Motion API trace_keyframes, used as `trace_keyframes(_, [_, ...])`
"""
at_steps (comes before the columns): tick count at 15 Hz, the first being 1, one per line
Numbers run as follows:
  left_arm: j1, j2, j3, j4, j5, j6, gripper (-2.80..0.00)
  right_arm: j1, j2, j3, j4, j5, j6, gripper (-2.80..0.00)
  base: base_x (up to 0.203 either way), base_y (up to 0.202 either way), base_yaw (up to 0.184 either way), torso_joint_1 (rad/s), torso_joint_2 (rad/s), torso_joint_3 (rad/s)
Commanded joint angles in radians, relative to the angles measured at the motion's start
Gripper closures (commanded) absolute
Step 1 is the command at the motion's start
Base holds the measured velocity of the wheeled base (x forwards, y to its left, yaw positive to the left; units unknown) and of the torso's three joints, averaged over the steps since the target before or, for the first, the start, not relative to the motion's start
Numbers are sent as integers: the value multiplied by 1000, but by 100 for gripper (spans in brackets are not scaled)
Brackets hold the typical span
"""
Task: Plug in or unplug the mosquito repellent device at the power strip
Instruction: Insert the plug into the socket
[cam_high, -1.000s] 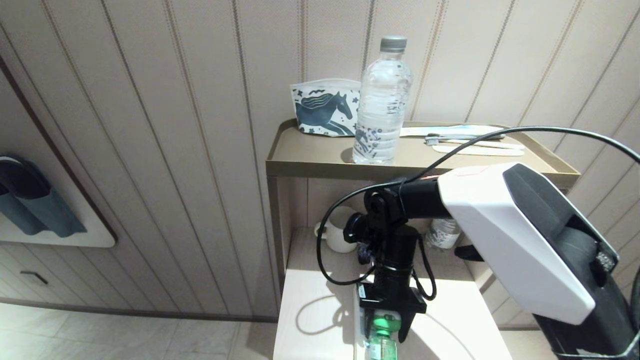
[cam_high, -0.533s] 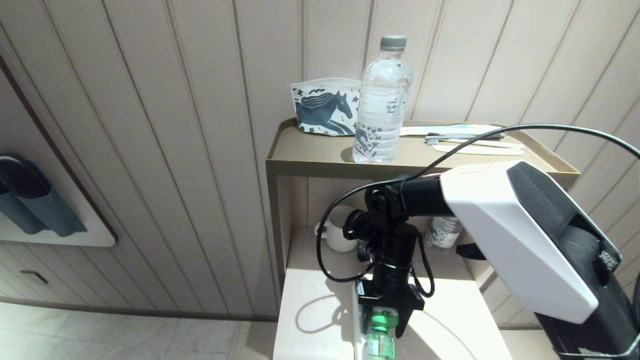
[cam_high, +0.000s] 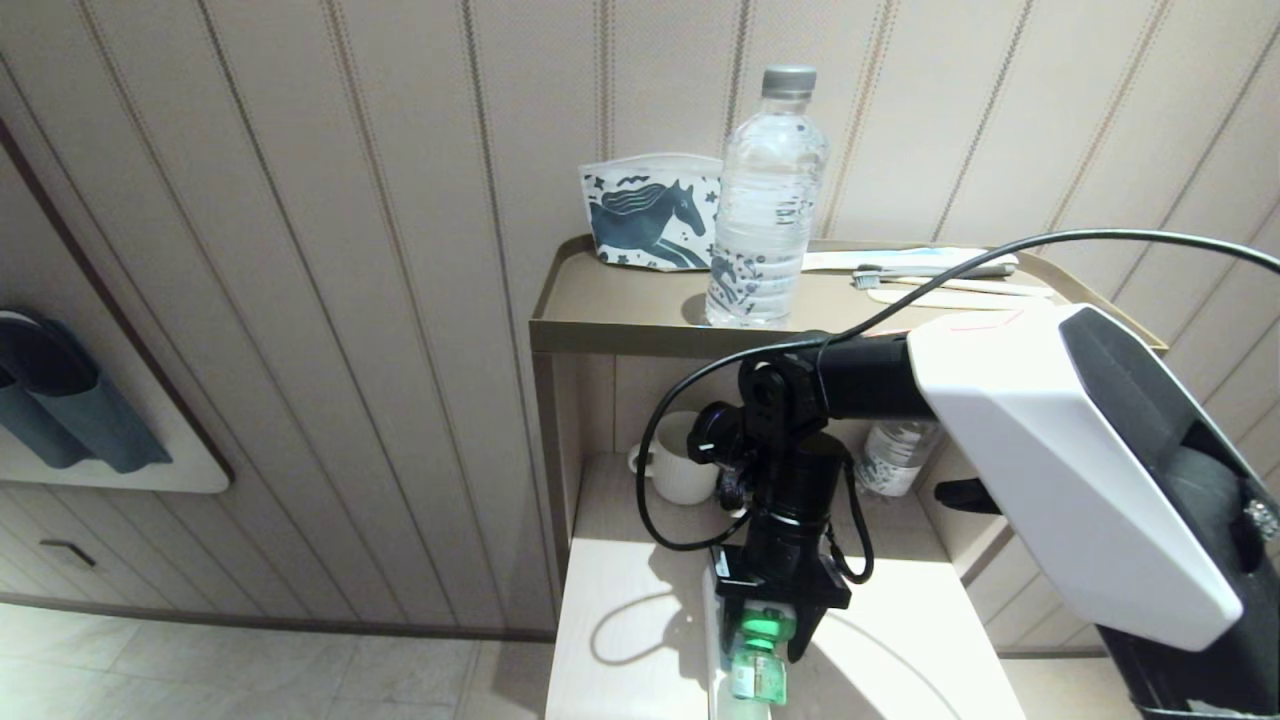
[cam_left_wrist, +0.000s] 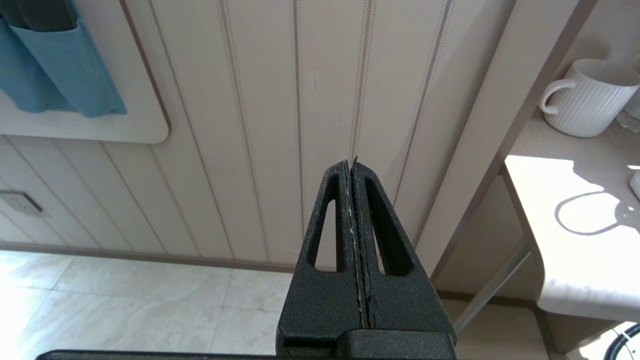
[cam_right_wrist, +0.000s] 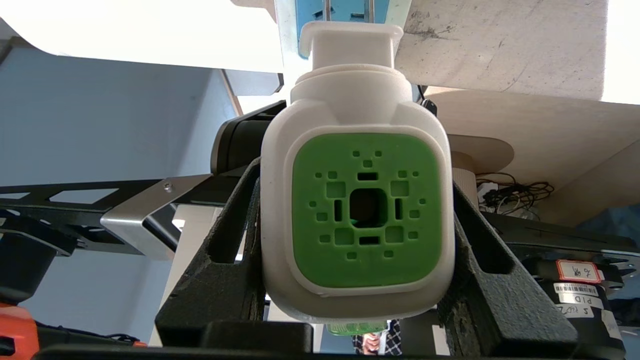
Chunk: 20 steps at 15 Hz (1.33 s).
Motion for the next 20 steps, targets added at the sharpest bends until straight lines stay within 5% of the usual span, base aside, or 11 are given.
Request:
trace_keyframes(1, [0,2,0,-1,1,0,0,0,7,1,6,1,3,0,0,0,0,0,0,0])
trace_keyframes(20, [0,2,0,-1,1,0,0,-8,53,1,-18,-20,-4,0,0,0,0,0,0,0])
